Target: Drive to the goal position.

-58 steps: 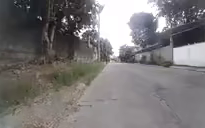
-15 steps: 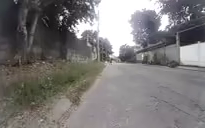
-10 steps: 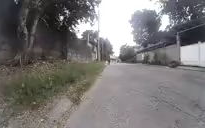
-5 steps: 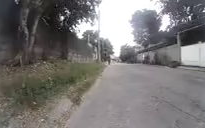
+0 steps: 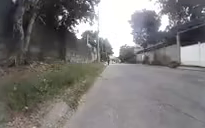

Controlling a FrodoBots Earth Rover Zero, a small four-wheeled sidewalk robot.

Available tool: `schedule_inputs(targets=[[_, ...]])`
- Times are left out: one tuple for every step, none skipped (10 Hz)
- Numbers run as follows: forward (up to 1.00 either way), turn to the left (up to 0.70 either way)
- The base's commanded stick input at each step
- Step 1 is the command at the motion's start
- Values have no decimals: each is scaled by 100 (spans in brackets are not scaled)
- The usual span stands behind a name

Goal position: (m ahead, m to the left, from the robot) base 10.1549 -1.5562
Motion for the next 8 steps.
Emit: schedule_inputs(targets=[[70,-34],[70,-34],[70,-25],[70,0],[70,0],[70,0],[70,0],[70,0]])
